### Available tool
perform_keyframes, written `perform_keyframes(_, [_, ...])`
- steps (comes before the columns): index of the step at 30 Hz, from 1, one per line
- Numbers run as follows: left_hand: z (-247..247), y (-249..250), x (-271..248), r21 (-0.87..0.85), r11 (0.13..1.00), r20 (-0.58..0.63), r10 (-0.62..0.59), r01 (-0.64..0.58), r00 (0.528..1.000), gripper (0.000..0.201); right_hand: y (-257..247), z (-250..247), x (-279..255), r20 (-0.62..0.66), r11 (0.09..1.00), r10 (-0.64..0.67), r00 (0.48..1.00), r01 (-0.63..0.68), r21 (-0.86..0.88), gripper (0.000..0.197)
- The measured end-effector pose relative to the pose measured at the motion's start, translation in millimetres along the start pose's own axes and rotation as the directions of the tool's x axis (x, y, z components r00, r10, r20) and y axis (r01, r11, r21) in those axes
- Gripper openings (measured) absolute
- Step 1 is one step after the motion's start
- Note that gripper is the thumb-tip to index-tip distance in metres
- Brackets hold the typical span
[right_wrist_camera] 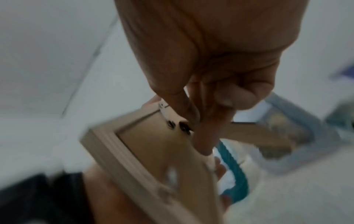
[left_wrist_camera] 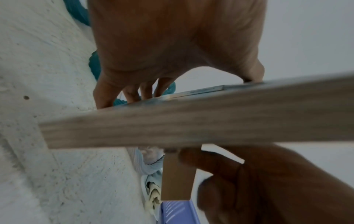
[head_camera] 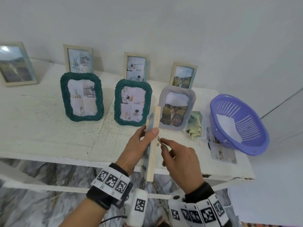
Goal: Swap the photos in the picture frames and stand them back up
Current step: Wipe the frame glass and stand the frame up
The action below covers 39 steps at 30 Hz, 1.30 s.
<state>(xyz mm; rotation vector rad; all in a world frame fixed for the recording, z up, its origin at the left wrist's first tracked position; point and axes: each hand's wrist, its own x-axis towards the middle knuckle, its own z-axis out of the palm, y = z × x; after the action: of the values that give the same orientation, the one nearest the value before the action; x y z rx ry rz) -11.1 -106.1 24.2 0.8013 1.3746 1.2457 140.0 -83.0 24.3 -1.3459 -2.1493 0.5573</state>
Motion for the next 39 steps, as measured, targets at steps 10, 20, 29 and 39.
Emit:
perform_keyframes(10, [-17.8, 10.8, -7.4, 0.009, 0.996, 0.015, -0.086, 0.086, 0.996, 0.072, 16.8, -20.2, 8.9, 0.501, 0.343, 0.269, 0.823, -0.568, 0.749, 0.06])
perform_keyframes(20, [-29.8, 21.5, 1.7, -0.043, 0.968, 0.062, -0.244, 0.246, 0.968, 0.102, 21.3, -1.3, 29.7, 0.558, 0.311, 0.193, 0.807, -0.59, 0.745, 0.054])
perform_keyframes(29, [-90.7, 28.2, -10.7, 0.053, 0.98, -0.145, -0.181, 0.19, 0.973, 0.089, -18.0, 33.6, 56.2, 0.34, 0.611, 0.074, 0.937, -0.312, 0.727, 0.022])
perform_keyframes(39, [-249.6, 47.6, -19.0, 0.043, 0.992, -0.438, -0.084, 0.115, 0.895, 0.078, -128.0, 146.1, 103.3, 0.363, 0.753, -0.232, 0.902, -0.07, 0.655, 0.023])
